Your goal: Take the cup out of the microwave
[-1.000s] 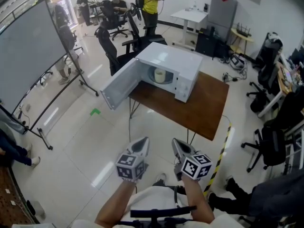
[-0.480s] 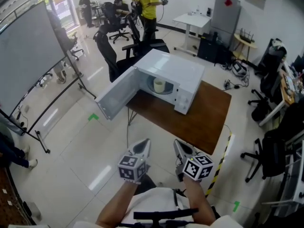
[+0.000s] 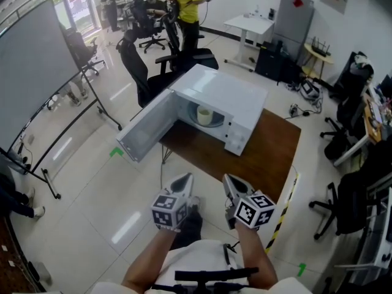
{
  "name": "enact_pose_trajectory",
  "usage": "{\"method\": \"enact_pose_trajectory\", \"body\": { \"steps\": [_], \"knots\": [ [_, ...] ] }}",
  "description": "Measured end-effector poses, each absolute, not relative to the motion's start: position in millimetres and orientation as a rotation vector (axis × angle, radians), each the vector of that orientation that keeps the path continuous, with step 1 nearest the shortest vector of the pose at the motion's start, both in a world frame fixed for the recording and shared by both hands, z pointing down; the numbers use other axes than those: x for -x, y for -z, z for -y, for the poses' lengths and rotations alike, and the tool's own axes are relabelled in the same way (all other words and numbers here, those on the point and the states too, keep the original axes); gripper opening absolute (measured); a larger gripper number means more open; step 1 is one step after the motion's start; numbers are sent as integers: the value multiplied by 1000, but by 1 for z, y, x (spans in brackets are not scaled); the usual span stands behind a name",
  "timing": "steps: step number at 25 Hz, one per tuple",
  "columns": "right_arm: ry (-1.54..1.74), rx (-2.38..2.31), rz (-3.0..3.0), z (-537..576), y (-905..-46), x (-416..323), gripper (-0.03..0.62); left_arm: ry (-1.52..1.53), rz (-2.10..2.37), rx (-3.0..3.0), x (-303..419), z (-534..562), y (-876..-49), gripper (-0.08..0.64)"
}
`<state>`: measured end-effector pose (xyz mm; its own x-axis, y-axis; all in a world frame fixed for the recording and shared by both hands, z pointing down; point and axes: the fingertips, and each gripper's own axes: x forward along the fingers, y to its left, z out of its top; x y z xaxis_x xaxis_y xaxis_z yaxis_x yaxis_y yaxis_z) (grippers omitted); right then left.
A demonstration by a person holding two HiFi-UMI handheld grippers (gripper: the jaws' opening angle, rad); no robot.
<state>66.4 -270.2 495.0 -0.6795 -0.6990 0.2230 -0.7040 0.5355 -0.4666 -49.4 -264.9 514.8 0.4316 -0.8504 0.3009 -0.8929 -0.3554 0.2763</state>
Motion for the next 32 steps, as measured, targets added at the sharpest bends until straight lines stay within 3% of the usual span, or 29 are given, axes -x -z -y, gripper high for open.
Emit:
{"method": "enact_pose_trajectory", "body": {
  "steps": [15, 16, 18, 23, 32],
  "knots": [
    [-795, -1201, 2732, 386, -483, -46, 12, -228, 1439, -2313, 46, 423, -536, 6],
    [-789, -1200, 2738, 393, -480, -43, 12, -241, 1426, -2308, 47, 431, -540, 22],
    [-780, -1200, 2745, 405, -478, -39, 12, -272, 1395, -2299, 46, 445, -550, 141],
    [-773, -1191, 2748, 424, -483, -33, 12, -320, 1402, -2298, 47, 479, -571, 274],
    [-773, -1208, 2736, 447, -490, -31, 12, -346, 1451, -2282, 51, 533, -611, 417]
  ]
}}
